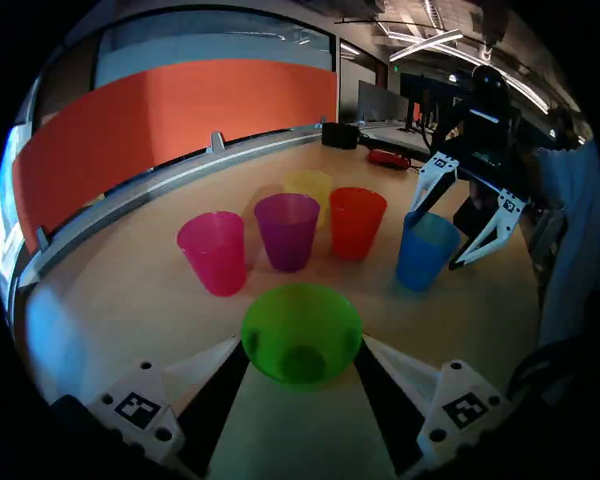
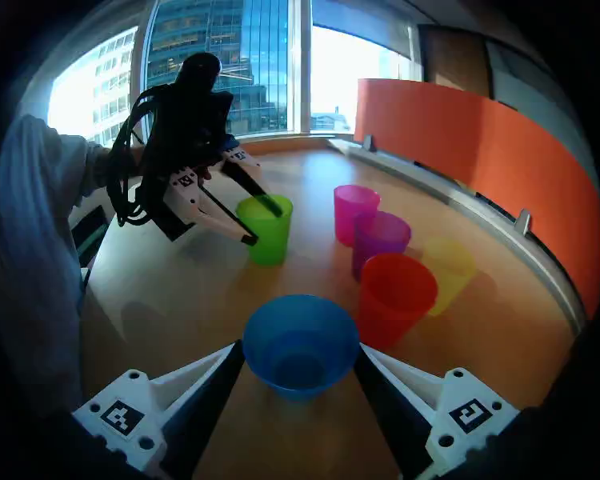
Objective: Pour water
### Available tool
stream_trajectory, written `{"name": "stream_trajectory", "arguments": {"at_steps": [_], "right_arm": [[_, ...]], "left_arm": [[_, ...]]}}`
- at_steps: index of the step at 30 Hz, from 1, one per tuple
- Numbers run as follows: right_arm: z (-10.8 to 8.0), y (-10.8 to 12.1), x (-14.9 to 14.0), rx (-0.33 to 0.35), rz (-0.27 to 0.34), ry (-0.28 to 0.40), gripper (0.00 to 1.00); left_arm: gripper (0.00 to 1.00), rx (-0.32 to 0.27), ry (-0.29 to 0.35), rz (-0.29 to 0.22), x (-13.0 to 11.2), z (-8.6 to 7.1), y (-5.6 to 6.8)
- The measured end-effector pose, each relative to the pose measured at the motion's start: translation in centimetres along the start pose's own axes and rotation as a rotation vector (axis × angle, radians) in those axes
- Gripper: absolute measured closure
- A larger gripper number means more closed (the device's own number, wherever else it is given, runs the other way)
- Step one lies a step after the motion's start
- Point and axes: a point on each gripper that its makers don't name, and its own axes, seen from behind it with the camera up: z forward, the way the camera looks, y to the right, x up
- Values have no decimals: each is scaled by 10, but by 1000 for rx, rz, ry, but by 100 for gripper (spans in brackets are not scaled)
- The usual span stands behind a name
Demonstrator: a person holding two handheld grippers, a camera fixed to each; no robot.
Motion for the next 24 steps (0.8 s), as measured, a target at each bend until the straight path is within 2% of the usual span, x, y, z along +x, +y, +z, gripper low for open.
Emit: {"name": "stream_trajectory", "arguments": {"at_steps": [7,13,24], "right_arm": [[4,1,0,-5,-3,1,1],[5,2,-1,-18,-9,0,9],[-3,-1,9,-34,-7,36,9]], "left_arm": [[14,2,6,5,2,-1,1],[14,5,15,6,4,-2,2],[14,25,56,-9,16,-11,-1]]}}
